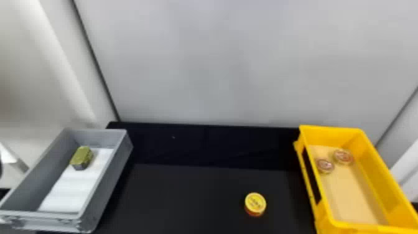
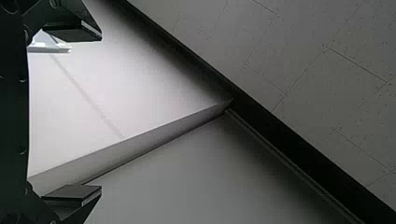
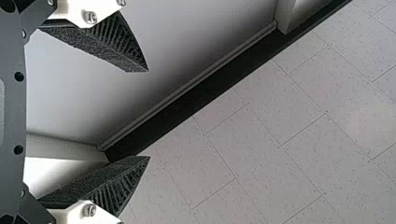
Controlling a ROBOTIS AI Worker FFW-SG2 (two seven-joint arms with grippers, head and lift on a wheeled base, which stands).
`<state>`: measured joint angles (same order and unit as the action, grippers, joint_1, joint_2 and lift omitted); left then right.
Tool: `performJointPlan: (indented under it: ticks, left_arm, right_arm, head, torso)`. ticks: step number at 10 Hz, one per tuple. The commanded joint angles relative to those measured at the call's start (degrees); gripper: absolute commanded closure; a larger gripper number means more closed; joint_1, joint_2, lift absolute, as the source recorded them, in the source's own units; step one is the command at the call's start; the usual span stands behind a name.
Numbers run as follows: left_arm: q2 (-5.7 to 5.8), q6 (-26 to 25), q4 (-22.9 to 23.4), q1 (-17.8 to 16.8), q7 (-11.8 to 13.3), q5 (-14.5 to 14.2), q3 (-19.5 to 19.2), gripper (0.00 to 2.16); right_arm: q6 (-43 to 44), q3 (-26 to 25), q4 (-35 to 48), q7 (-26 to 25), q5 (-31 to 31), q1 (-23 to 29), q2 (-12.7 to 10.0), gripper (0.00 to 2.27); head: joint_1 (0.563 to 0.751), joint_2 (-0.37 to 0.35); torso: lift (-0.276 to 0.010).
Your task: Pick up the round yellow can and place it in the yellow rectangular box
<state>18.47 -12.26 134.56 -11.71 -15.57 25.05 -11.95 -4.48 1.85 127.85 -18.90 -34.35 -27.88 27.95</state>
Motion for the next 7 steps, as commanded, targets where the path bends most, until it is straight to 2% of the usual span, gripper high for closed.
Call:
performJointPlan:
  ticks: [1,6,7]
  left_arm:
    - [-0.18,-0.05,0.0,0.02,0.0,0.0,-0.01,0.13]
    - [-0.35,-0.05,0.0,-0.16,0.0,0.0,-0.09,0.13]
    - [-0.35,-0.05,0.0,-0.07,0.0,0.0,-0.01,0.13]
  right_arm:
    - [0.0,0.0,0.21,0.0,-0.03,-0.07,0.0,0.13]
    - [-1.32,-0.35,0.47,0.35,0.5,0.37,-0.09,0.13]
    - [-2.55,-0.79,0.38,-0.35,2.96,1.07,-0.26,0.13]
  head:
    - [0.663,0.054]
    - [0.663,0.054]
    - [0.663,0.054]
  torso:
    - [-0.01]
    - [-0.01]
    - [-0.01]
